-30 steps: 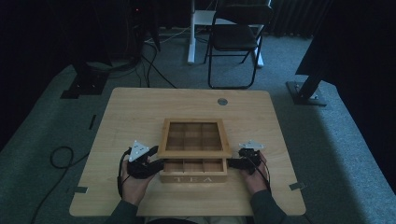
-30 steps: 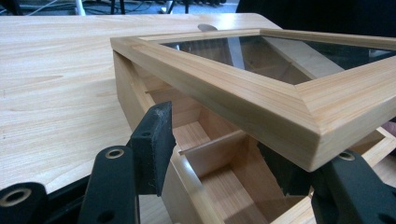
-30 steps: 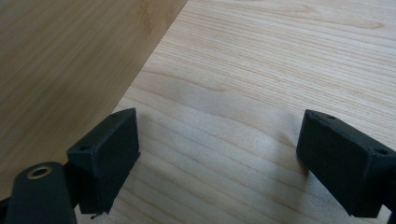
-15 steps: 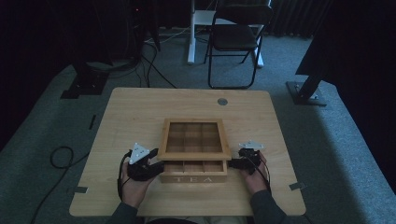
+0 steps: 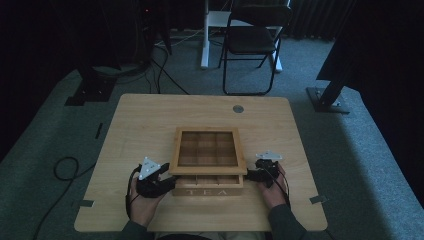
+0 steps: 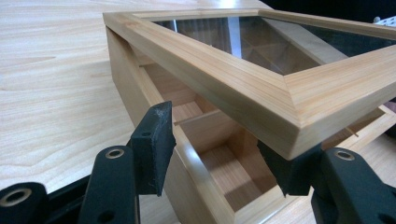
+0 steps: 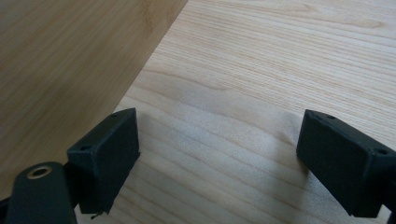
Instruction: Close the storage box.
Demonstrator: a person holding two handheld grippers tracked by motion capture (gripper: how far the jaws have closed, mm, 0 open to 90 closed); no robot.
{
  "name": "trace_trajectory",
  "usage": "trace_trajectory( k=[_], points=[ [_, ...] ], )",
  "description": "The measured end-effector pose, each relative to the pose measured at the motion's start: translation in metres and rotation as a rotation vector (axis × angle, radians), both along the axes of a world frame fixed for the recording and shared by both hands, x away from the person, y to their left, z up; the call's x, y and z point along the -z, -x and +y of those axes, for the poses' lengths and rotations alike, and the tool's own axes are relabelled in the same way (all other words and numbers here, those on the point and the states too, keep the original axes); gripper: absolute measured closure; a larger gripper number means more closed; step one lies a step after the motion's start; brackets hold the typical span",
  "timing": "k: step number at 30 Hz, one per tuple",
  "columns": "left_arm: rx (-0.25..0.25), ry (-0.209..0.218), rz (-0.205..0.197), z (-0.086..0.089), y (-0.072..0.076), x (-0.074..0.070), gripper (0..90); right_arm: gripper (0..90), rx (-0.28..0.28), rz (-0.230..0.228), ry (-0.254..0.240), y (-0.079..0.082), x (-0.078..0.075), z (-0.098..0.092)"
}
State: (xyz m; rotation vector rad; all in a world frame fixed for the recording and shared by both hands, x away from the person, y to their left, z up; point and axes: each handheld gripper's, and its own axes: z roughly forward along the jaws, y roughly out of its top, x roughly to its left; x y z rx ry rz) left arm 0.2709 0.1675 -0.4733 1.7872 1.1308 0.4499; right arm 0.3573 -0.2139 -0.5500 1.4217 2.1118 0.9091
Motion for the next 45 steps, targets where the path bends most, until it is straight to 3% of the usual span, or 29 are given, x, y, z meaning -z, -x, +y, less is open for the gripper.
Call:
trace_trajectory(
  k=[22, 30, 37, 41, 45],
  points=[
    [0.023, -0.037, 0.031, -0.001, 0.013, 0.018, 45.7, 12.7, 0.0, 0.001, 0.0, 0.0, 0.0, 0.0],
    [0.025, -0.029, 0.038, -0.001, 0.017, 0.021, 45.5, 12.7, 0.001, 0.001, 0.0, 0.0, 0.0, 0.0],
    [0.044, -0.041, 0.035, 0.003, 0.029, 0.023, 44.7, 12.7, 0.0, 0.001, 0.0, 0.0, 0.0, 0.0],
    [0.064, 0.013, 0.028, 0.011, 0.04, 0.021, 43.0, 12.7, 0.001, 0.002, 0.0, 0.0, 0.0, 0.0],
    [0.039, 0.03, 0.004, 0.022, 0.045, 0.017, 42.6, 12.7, 0.001, 0.002, -0.001, 0.0, 0.0, 0.0]
  ],
)
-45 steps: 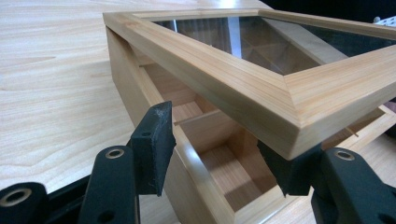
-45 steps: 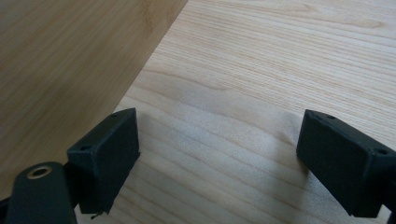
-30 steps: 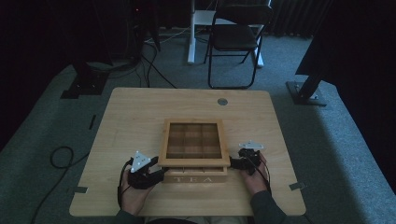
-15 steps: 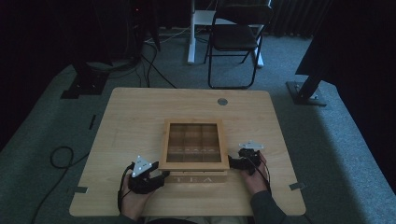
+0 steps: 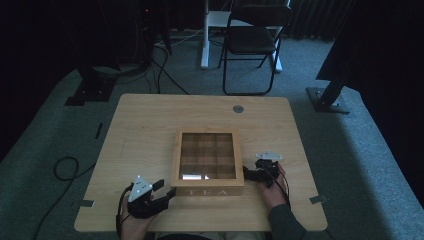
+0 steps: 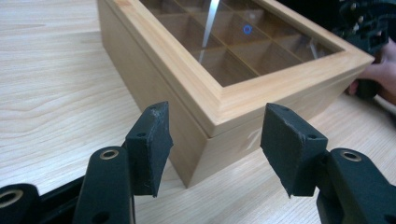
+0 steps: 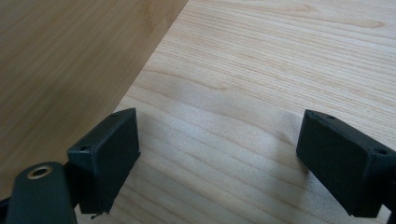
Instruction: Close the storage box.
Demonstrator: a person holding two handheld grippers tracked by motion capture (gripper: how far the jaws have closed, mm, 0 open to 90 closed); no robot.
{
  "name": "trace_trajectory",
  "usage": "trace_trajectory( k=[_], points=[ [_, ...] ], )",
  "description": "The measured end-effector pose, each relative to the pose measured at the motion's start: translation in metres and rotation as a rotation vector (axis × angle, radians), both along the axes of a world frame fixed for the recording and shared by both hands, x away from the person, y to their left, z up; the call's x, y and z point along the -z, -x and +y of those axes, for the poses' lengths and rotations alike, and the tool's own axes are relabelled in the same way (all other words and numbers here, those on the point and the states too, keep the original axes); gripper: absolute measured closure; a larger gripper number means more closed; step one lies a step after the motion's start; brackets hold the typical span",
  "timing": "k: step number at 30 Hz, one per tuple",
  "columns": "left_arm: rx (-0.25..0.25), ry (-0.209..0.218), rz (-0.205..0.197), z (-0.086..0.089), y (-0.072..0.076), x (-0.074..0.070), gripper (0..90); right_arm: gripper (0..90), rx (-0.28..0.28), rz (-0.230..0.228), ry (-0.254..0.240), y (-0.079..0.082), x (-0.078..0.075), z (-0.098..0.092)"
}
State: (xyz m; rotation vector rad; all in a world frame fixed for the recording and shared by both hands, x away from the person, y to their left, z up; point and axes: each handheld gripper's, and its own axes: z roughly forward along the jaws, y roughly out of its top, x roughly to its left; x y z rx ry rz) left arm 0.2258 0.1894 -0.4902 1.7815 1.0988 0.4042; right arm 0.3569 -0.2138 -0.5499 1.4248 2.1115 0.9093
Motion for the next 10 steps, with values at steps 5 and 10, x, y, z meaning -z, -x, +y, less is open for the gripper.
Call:
trace_trajectory(
  k=[5, 10],
  points=[
    [-0.019, 0.024, 0.001, 0.0053, -0.0048, -0.0005, 41.6, 12.7, 0.0, 0.0, 0.0, 0.0, -0.0001, 0.0],
    [-0.04, 0.049, 0.007, 0.0102, -0.0088, -0.0001, 41.3, 12.7, -0.001, 0.0, 0.001, -0.0001, 0.0, -0.0001]
  ],
)
